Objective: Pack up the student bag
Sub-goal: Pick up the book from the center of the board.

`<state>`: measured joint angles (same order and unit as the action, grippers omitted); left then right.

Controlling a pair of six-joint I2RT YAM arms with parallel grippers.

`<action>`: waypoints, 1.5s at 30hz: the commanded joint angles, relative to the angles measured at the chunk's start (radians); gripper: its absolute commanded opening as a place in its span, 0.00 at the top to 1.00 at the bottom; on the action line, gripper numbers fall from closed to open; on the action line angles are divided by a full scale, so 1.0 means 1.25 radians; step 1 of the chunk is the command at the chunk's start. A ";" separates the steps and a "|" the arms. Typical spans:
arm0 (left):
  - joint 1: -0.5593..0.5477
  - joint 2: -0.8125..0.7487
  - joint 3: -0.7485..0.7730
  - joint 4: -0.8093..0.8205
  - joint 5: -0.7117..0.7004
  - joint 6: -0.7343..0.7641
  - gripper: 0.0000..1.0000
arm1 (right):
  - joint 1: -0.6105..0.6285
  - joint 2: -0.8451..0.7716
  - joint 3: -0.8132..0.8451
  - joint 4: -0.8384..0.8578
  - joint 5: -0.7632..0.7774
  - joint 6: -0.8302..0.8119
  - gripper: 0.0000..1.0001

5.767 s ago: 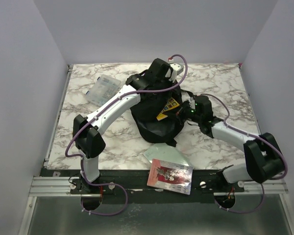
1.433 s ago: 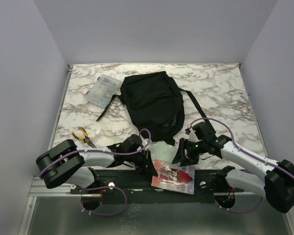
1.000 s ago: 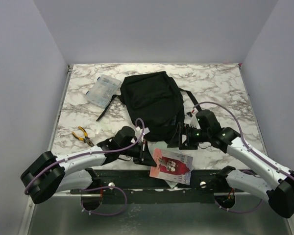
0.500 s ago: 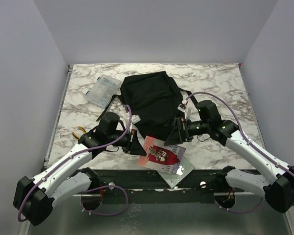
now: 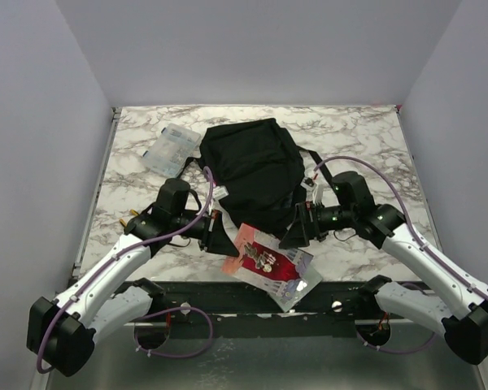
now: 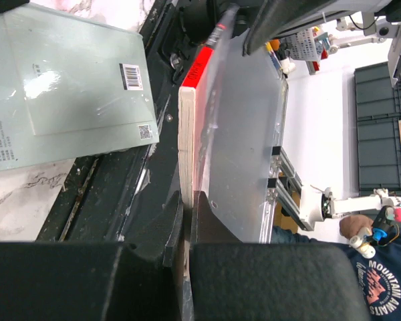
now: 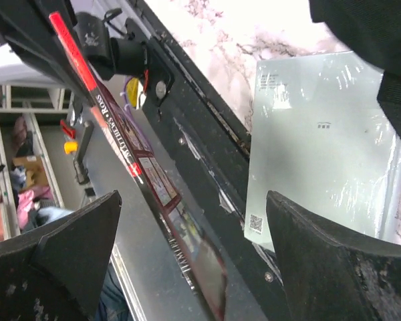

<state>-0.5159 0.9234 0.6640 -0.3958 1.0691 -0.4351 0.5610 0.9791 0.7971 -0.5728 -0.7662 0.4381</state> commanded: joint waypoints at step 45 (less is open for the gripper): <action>0.015 0.029 0.132 0.166 -0.204 -0.183 1.00 | 0.001 -0.424 -0.393 0.670 0.076 0.616 0.89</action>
<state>-0.5034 0.9668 0.8360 -0.2199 1.0275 -0.5640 0.5610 0.4751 0.2516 0.3458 -0.7475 1.2350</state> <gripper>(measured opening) 0.025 0.350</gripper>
